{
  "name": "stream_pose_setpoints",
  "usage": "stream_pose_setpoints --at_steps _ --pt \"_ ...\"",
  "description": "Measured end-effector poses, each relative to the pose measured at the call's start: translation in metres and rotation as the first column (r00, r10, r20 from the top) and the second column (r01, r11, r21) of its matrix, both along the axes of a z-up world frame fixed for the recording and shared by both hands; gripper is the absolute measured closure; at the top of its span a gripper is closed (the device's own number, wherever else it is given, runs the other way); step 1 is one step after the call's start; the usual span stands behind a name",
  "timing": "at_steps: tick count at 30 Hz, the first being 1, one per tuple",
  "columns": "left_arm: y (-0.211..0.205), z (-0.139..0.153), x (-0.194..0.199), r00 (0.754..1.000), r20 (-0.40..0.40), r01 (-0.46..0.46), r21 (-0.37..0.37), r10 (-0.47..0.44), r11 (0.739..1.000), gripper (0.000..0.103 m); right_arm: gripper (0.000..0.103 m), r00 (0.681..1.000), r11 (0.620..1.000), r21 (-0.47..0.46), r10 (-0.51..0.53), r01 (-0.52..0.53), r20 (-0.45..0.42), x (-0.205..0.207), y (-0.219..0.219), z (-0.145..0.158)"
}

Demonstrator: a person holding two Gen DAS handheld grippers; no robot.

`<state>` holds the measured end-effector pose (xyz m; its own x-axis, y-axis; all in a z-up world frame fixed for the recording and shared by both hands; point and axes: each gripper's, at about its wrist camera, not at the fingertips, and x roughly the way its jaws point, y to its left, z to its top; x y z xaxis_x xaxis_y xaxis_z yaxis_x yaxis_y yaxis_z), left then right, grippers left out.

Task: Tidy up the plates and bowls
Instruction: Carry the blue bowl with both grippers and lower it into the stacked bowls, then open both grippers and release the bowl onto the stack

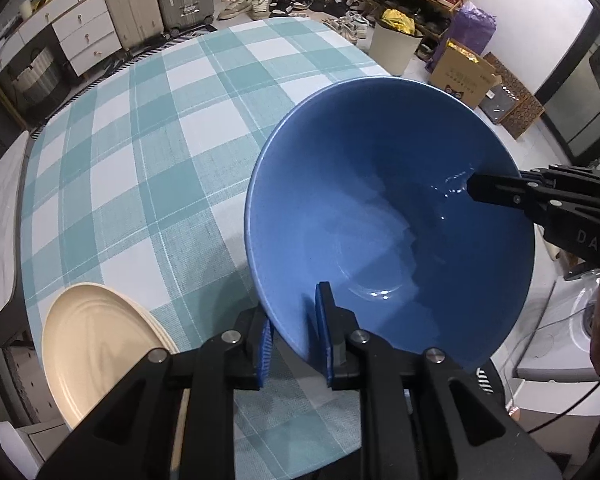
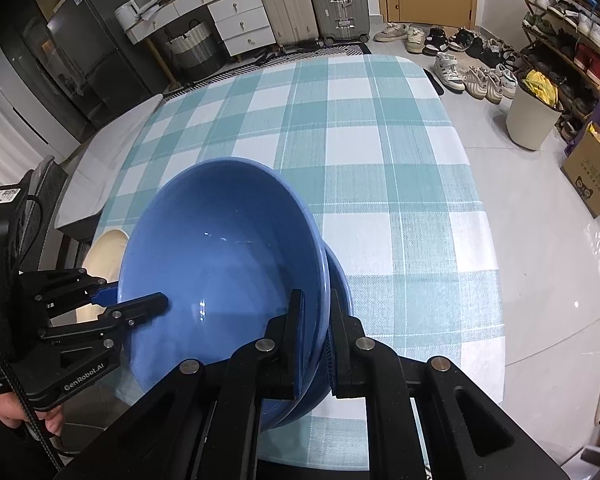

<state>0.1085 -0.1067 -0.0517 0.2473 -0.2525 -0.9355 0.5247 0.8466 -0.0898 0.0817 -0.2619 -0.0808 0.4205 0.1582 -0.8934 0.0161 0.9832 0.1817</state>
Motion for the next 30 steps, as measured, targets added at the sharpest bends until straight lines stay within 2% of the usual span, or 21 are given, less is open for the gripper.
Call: stream_pose_setpoints --at_steps 16,22,30 --pt "-0.003 -0.024 -0.005 1.000 -0.009 0.012 0.026 -0.011 1.000 0.084 0.092 0.999 0.994 -0.104 0.044 -0.042 0.016 -0.009 0.015 -0.012" --pt "-0.004 -0.027 -0.006 1.000 0.004 0.013 0.029 -0.013 1.000 0.081 0.091 0.998 0.994 -0.103 0.047 -0.044 0.028 -0.011 0.014 -0.011" --pt "-0.003 -0.040 -0.004 0.999 -0.035 -0.005 0.005 0.005 1.000 0.077 0.091 0.998 0.996 -0.071 0.049 -0.046 0.047 -0.013 0.010 -0.007"
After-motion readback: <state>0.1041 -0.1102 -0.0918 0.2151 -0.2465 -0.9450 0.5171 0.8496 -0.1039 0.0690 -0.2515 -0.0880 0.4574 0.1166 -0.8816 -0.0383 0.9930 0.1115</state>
